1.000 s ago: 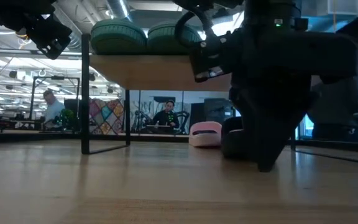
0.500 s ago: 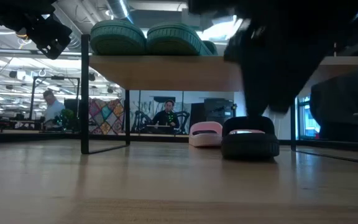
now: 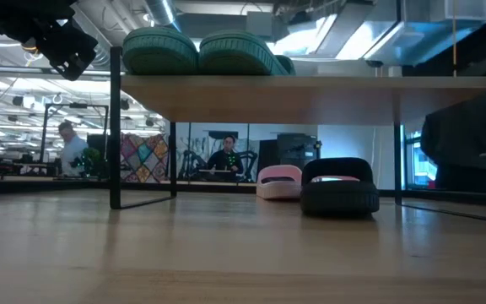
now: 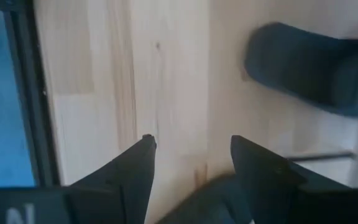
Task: Pick and place slides into the shelf
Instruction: Put the right black slipper under the shelf
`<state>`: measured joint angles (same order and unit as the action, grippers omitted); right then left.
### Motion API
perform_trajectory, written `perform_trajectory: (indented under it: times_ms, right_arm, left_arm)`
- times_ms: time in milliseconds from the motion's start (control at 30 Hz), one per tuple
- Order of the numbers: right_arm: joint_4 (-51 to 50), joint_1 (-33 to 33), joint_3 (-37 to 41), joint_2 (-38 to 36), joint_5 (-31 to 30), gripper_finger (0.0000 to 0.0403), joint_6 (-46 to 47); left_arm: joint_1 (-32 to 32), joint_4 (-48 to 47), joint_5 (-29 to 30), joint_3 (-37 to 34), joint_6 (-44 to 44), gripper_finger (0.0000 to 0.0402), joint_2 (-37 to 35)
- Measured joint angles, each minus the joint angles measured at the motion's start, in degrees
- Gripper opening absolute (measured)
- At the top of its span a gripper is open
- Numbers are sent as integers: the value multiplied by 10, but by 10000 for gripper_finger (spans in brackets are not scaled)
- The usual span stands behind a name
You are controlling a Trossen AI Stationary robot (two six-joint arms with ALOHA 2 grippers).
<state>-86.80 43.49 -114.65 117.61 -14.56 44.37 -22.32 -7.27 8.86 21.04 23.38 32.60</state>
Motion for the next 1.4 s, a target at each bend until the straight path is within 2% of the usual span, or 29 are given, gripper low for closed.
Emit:
perform_trajectory:
  times_ms: [100, 267, 400, 500, 633, 767, 867, 967, 1200, 1400]
  right_arm:
    - [-24, 42, 27, -37, -36, 212, 54]
    - [-32, 95, 114, -91, -38, 212, 79]
    - [-30, 130, 197, -104, -36, 212, 110]
    - [-19, 146, 251, -105, -5, 212, 121]
    - [0, 160, 317, -105, 41, 212, 89]
    - [61, 171, 369, -105, 70, 212, 78]
    - [125, 177, 397, -105, 86, 212, 53]
    - [141, 180, 422, -105, 85, 212, 51]
    - [137, 179, 486, -105, 84, 212, 65]
    - [101, 178, 472, -105, 59, 212, 65]
  left_arm:
    - [0, 0, 0, 0, -4, 170, 0]
    - [0, 3, 2, 0, -34, 170, 0]
    - [0, 3, 8, 0, -35, 170, 0]
    - [0, 4, 8, 0, -31, 170, 0]
    - [0, 4, 8, 0, -29, 170, 0]
    - [0, 4, 7, 0, -28, 170, 0]
    - [0, 4, 7, 0, -26, 170, 0]
    - [0, 4, 7, 0, -26, 170, 0]
    - [0, 4, 7, 0, -25, 170, 0]
    - [0, 4, 7, 0, -24, 170, 0]
